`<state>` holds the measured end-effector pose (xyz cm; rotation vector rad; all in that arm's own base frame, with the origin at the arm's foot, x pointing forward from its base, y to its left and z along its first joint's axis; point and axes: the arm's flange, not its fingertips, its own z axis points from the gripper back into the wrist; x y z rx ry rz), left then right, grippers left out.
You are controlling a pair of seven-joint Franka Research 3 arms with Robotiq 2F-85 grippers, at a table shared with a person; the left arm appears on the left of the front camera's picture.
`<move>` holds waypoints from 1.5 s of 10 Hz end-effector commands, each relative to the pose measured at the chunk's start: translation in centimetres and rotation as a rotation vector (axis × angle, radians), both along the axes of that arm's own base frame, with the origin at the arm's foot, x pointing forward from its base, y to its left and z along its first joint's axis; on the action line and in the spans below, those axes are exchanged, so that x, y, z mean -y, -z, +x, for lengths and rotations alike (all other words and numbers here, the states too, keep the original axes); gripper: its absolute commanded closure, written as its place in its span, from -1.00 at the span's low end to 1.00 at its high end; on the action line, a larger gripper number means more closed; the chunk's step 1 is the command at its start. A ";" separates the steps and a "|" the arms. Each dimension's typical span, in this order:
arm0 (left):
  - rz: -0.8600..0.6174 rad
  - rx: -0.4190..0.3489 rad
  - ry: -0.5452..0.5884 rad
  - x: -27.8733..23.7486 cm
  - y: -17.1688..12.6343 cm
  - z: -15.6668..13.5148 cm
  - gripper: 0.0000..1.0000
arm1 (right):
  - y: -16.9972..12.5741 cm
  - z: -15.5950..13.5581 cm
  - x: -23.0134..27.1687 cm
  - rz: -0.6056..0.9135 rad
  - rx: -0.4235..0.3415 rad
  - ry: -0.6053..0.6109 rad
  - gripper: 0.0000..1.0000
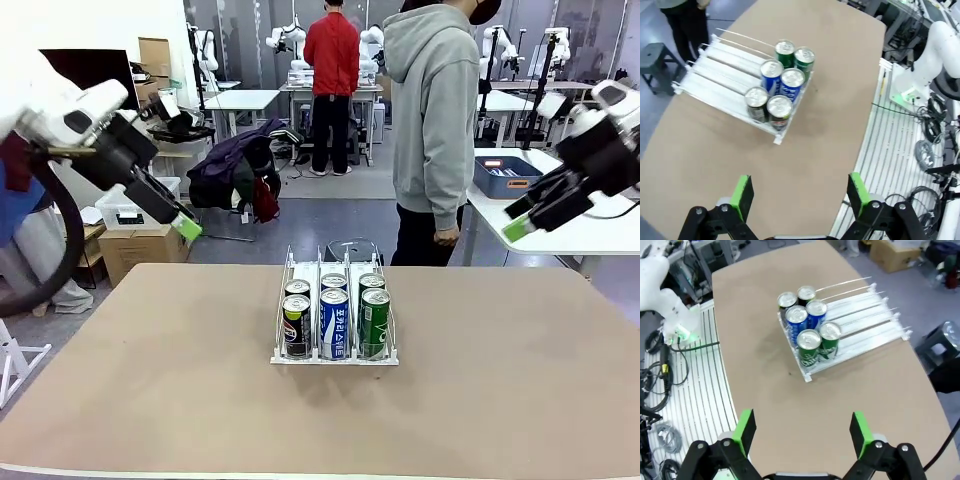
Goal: Fill the beverage cans into the dispenser.
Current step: Pick up the Sprite handed by the human.
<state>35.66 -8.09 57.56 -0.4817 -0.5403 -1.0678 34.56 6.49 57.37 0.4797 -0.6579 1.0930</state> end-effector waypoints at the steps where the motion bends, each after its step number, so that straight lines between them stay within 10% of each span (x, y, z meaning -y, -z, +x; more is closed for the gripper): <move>1: 0.088 0.059 -0.052 -1.3 -1.8 -1.2 -1.00 | -2.5 -0.7 1.4 -0.021 -0.023 0.056 -1.00; 12: 0.078 0.096 -0.074 -2.5 -4.0 -1.6 -1.00 | -5.4 -0.8 4.0 0.024 0.019 0.123 -1.00; 15: 0.123 0.076 0.005 -4.3 -9.0 -2.0 -1.00 | -11.1 -1.4 5.1 -0.087 0.053 0.061 -1.00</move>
